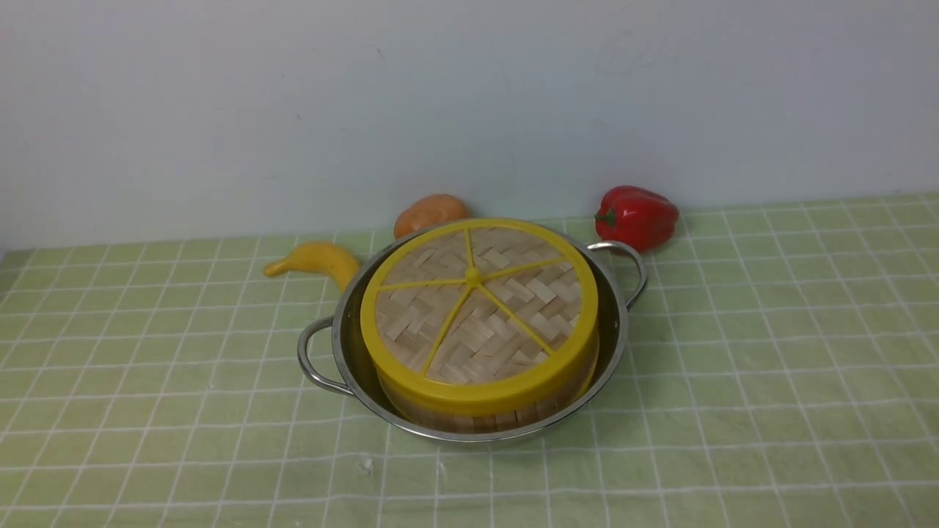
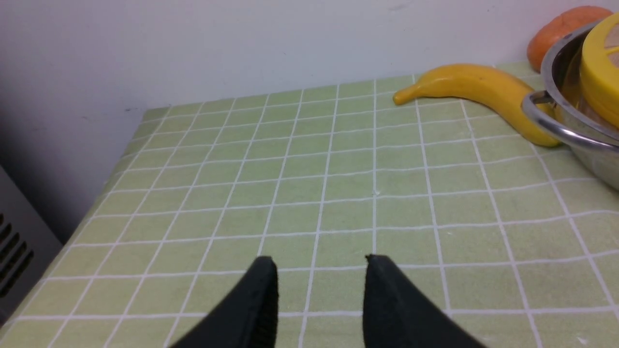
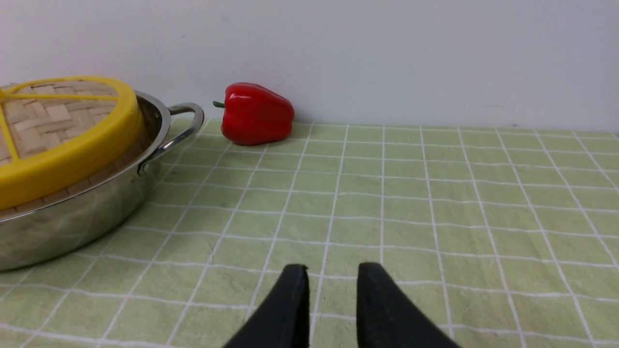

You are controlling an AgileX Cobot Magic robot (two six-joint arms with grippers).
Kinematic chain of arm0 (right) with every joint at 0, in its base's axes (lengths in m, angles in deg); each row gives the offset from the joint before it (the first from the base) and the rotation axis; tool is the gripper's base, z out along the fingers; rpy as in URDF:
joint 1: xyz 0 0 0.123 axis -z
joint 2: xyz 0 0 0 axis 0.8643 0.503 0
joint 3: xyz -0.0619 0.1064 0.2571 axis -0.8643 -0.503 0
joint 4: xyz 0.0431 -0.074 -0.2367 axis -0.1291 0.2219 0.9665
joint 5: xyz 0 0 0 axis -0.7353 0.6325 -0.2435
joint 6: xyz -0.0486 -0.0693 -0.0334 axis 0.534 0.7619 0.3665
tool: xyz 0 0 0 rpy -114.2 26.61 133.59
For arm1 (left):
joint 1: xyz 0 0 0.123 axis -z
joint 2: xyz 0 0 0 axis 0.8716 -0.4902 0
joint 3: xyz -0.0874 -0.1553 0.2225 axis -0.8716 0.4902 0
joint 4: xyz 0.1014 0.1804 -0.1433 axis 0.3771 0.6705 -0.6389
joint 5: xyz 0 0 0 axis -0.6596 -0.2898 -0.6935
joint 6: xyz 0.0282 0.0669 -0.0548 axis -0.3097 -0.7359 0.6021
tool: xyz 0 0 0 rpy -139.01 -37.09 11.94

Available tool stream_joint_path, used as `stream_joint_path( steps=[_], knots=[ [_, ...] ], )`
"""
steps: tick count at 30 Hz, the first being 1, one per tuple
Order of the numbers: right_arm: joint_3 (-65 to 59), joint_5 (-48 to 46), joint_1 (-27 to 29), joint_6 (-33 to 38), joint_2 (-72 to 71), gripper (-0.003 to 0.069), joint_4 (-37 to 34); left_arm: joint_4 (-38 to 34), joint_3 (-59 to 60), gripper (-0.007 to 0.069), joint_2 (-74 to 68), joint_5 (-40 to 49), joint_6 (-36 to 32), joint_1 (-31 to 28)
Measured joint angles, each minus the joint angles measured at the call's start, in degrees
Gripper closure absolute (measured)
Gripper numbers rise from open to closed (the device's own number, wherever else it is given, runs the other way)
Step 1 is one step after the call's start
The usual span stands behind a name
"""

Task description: Place the steamer in the pot on the green tablecloth, and put the lid on the steamer.

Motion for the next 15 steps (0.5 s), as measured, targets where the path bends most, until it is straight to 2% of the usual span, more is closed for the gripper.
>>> stream_joint_path(
  steps=[15],
  knots=[
    [0.0, 0.0, 0.0, -0.05, 0.0, 0.0452, 0.0, 0.0, 0.0, 0.0382, 0.0, 0.0, 0.0, 0.0]
  ],
)
